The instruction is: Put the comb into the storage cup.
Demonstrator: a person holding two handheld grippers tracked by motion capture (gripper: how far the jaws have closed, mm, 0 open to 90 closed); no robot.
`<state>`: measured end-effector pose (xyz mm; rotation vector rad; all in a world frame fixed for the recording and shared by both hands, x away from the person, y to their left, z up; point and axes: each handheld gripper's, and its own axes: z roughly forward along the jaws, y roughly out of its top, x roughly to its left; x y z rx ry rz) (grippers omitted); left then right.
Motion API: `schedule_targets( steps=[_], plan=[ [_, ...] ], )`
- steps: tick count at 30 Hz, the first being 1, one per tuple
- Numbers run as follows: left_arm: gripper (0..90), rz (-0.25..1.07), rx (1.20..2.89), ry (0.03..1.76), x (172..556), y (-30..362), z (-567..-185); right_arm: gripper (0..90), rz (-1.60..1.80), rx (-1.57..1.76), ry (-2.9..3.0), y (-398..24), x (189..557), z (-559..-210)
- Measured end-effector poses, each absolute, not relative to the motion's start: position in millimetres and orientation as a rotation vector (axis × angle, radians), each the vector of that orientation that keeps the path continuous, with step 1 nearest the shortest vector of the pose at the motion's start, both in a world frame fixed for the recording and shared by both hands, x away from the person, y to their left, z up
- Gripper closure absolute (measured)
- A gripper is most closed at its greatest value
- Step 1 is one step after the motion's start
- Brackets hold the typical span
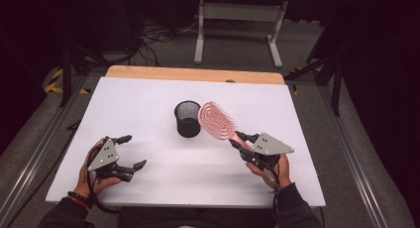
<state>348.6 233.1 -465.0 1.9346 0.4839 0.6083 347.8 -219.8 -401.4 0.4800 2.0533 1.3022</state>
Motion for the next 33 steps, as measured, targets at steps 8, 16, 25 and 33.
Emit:
schedule_targets(
  steps=[8,16,25,33],
  plan=[
    [8.0,0.611,1.927,0.484,349,233,-464,70.0,1.284,0.43,2.042,-203,339,-402],
    [8.1,0.592,1.915,0.496,351,233,-461,70.0,1.308,0.419,2.037,-190,333,-404],
    [10.8,0.536,1.849,0.523,352,220,-451,70.0,1.322,0.417,2.039,-177,331,-410],
    [13.4,0.459,1.82,0.508,352,200,-444,70.0,1.312,0.398,2.037,-169,328,-415]
  ],
)
